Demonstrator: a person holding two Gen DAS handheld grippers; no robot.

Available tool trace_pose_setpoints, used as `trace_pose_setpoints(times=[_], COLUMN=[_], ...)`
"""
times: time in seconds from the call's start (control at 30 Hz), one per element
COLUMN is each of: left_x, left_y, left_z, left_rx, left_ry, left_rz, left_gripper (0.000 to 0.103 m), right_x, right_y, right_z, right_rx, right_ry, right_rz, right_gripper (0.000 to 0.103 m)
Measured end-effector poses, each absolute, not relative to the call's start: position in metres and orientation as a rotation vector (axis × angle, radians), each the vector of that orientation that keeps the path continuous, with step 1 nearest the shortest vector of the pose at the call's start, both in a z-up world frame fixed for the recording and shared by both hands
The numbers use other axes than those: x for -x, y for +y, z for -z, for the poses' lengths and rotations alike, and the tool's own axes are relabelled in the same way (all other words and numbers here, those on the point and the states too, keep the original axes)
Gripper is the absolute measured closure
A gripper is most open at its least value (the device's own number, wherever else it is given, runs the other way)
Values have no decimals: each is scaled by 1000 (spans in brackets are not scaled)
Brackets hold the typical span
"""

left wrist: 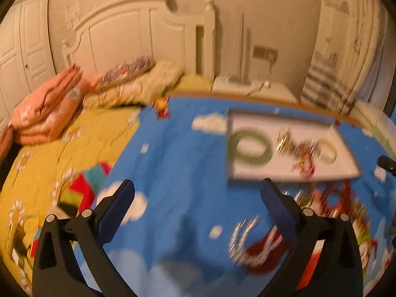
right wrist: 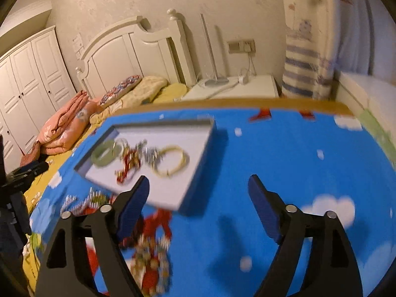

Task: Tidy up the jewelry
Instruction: 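Withdraw both tools from the box back over the pile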

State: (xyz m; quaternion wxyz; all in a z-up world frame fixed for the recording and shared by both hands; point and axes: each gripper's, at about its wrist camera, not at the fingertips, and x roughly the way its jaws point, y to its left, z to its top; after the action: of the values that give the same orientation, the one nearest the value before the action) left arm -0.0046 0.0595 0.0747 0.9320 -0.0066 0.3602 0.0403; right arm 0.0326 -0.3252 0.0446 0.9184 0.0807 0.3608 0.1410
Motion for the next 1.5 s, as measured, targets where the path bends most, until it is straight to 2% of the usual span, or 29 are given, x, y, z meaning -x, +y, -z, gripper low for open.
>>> trace_pose_setpoints(times=[0.33,0.43,0.6,0.8,0.9,1.1,1.27,1.37,1.5], left_x=[39,41,40,38,38,37,37,37,37], left_y=[106,123,124,124,124,125,125,125,125], left_z=[-12,-9,-7,-10,-10,-11,-11,-10,-10], left_rx=[192,296,320,332,341,348,349,348,343], left_ry=[861,841,830,827,823,818,818,819,820], left_rz=[-35,-10,22,27,30,35,35,35,32], left_gripper=[3,3,2,2,2,2,2,2,2], right_x=[17,24,26,29,29,30,31,33,36], right_y=[-313,-292,-267,-244,-236,-233,-234,-235,-236], right_z=[-11,-7,-2,1,4,4,3,2,0], right_rx=[-159,-84,-1,115,163,172,170,170,170], right_ry=[878,902,929,946,956,951,939,926,906], right_rz=[-288,-306,-322,-338,-340,-338,-340,-345,-359], right_gripper=[23,22,21,15,8,9,16,25,43])
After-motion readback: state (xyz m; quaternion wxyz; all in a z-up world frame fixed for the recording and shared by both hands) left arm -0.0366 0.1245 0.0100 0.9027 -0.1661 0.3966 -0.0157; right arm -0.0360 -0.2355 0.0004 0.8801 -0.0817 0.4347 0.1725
